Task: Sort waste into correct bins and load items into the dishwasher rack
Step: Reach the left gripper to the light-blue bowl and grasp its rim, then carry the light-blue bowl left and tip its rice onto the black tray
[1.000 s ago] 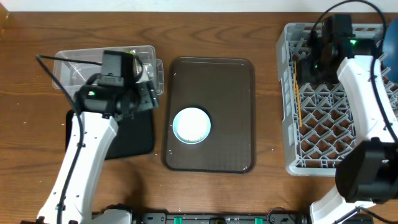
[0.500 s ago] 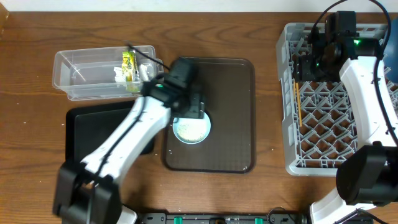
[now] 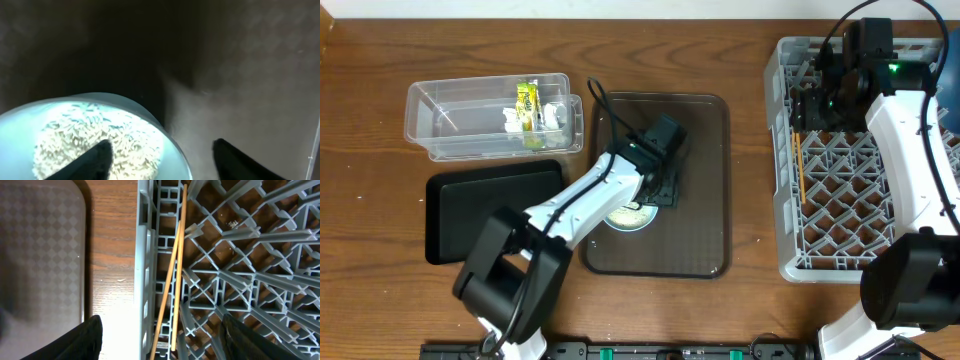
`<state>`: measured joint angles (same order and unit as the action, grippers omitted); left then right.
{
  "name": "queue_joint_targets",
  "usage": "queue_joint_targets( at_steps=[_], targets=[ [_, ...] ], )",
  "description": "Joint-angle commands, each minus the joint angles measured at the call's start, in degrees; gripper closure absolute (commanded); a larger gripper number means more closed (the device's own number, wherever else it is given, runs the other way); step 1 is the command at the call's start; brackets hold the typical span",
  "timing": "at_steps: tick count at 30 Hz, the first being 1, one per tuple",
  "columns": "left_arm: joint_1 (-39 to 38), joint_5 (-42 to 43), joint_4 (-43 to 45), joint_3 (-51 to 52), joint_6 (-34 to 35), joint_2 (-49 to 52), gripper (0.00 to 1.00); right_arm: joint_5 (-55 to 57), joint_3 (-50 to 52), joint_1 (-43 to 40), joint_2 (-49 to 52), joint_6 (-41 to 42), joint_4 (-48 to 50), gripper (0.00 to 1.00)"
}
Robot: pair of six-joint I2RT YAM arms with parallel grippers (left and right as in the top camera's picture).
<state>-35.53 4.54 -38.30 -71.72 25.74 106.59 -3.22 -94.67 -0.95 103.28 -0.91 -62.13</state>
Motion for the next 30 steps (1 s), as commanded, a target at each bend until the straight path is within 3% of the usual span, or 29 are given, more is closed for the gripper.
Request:
queue_joint_targets(
  at_steps=[1,11,12,14,22,30],
  targets=[
    [-0.09,-0.04,0.09,0.09,0.55,1.75,0.42,-0.48,-0.83,-0.15,-0.83,-0.24,-0.09,0.27],
    [-0.09,-0.04,0.26,0.09,0.55,2.40,0.81,-0.48,-0.83,-0.15,-0.83,-0.24,-0.31,0.27],
    [-0.09,-0.04,0.24,0.09,0.55,2.40,0.89,-0.48,-0.83,-0.15,-0.83,-0.24,-0.33,0.27],
    [-0.09,-0.04,0.26,0.09,0.55,2.38,0.93,-0.46,-0.83,-0.15,-0.83,-0.24,-0.46,0.27],
    [0.11,-0.81,-1.81,-0.70,-0.33,0.17,0.94,-0.46,-0.83,-0.15,-0.83,-0.26,-0.50,0.27],
    [6.75,-2.62,-4.98,-1.29,-3.69,-11.89,0.94,-0.46,-0.83,-0.15,-0.83,-0.26,-0.48,0.27]
  ],
)
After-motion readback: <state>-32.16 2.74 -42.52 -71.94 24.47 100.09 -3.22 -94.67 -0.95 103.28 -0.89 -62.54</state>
